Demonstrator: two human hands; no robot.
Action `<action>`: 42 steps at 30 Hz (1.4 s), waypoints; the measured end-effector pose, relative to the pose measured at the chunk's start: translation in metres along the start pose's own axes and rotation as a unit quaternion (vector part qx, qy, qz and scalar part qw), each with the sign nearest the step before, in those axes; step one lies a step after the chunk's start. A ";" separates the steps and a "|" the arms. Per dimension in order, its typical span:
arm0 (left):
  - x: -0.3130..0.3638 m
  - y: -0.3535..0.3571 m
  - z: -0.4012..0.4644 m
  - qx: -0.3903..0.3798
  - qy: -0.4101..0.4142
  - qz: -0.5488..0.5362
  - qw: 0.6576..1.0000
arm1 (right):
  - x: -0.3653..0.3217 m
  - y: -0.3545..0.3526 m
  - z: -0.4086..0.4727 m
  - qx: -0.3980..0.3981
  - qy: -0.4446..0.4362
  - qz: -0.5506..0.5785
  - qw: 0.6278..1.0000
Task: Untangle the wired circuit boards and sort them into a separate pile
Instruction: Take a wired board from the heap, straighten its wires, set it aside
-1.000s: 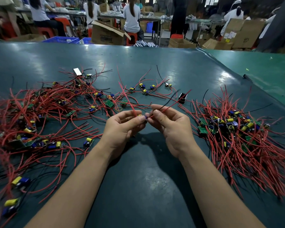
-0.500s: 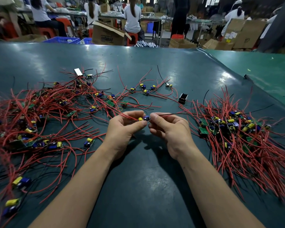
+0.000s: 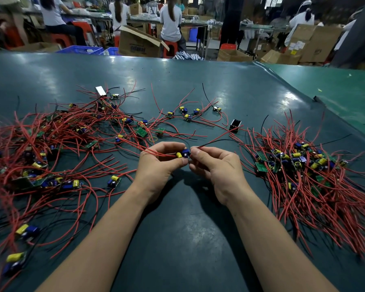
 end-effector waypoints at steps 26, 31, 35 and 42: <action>0.008 -0.007 0.005 0.025 0.021 -0.179 0.983 | -0.037 -0.047 0.010 0.246 -0.175 0.097 0.948; 0.010 -0.009 0.005 -0.023 -0.029 -0.249 0.968 | -0.031 -0.055 0.012 0.267 -0.129 0.126 0.947; 0.010 0.002 -0.002 -0.084 -0.064 -0.195 0.975 | -0.017 -0.027 0.012 0.091 -0.001 0.012 0.996; 0.002 0.016 -0.014 -0.192 -0.114 -0.040 0.974 | -0.004 0.006 -0.006 -0.134 0.038 -0.058 0.989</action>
Point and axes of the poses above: each hand's wrist, its own z-axis towards the middle knuckle, its own y-axis out of the palm, x = y × z, the point moved 5 cm from there along z, towards the middle knuckle, and after that the axes turned 10 degrees about -y, right-handed, at the moved point
